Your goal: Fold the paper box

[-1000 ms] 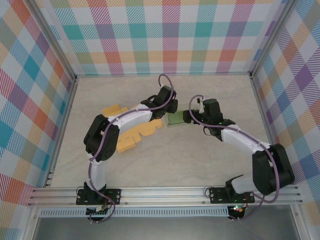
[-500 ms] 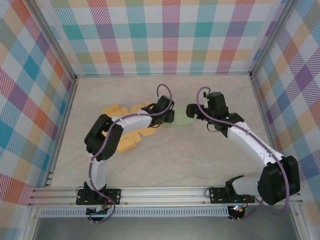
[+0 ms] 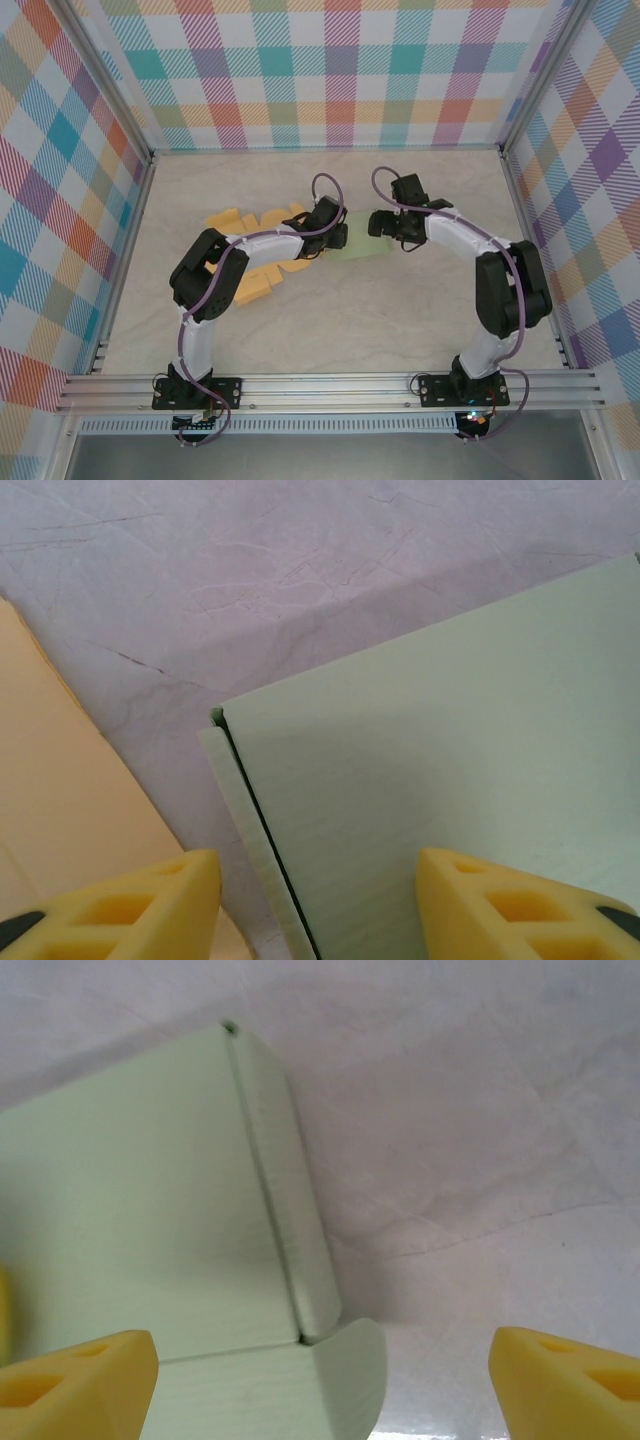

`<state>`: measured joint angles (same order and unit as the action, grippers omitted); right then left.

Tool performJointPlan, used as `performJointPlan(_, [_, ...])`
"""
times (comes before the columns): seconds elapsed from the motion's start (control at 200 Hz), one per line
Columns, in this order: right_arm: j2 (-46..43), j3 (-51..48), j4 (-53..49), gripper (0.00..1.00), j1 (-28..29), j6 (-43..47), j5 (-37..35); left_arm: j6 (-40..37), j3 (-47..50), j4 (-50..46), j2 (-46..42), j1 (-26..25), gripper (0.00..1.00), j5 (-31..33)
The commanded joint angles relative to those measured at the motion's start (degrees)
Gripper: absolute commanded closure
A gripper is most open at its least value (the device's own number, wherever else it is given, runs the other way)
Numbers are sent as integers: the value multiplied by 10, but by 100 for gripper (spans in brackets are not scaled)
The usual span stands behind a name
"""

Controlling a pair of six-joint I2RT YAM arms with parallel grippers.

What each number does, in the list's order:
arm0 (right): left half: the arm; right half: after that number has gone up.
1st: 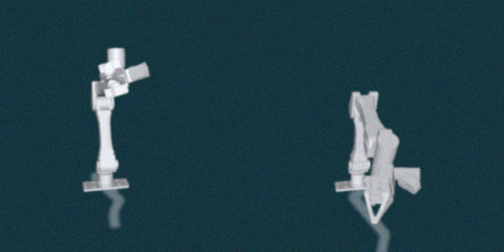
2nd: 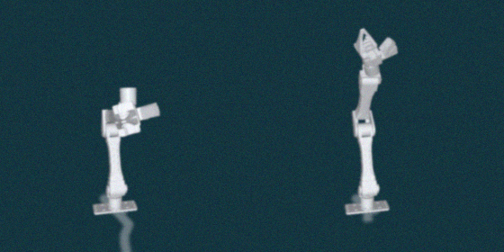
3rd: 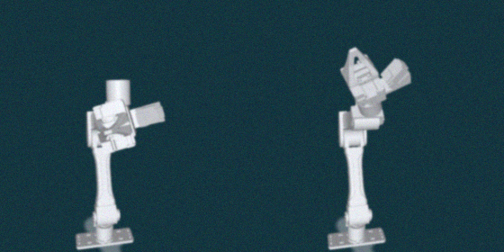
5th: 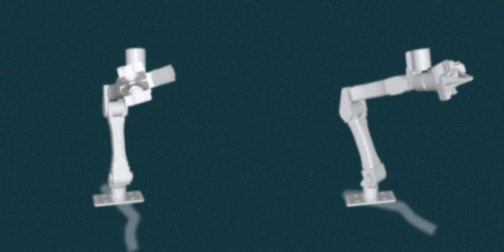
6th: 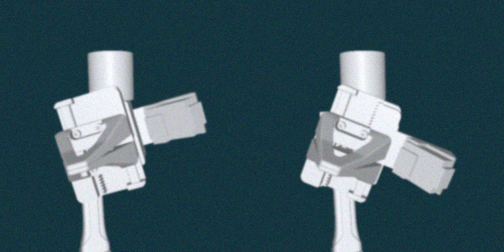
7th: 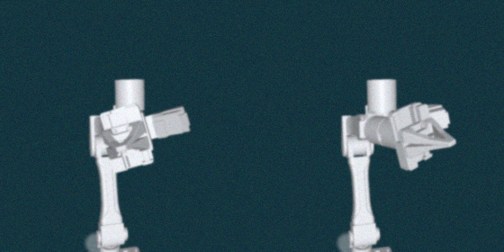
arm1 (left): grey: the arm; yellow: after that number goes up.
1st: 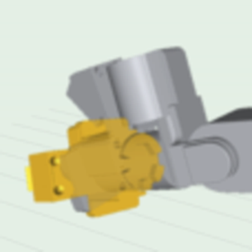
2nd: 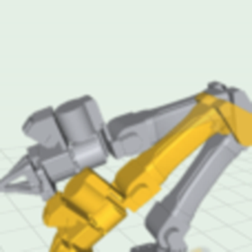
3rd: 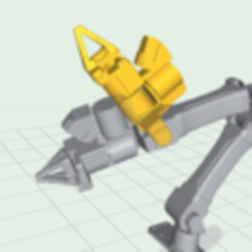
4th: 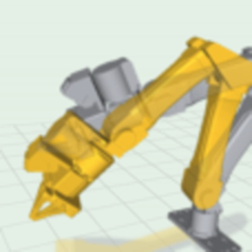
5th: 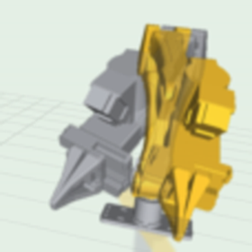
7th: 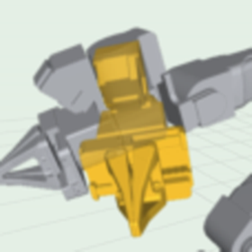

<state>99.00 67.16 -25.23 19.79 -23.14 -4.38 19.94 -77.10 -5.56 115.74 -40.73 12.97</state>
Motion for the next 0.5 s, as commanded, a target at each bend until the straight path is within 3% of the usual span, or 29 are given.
performJointPlan(0.0, [25,15,-8,15,-14,-2,28,2,10,-5,-29,3,46,6])
performJointPlan(0.335, [52,10,5,19,-18,1,59,11,7,-38,-74,15,45,25])
performJointPlan(0.495, [27,8,6,16,-19,-3,79,25,20,-37,-71,38,47,-4])
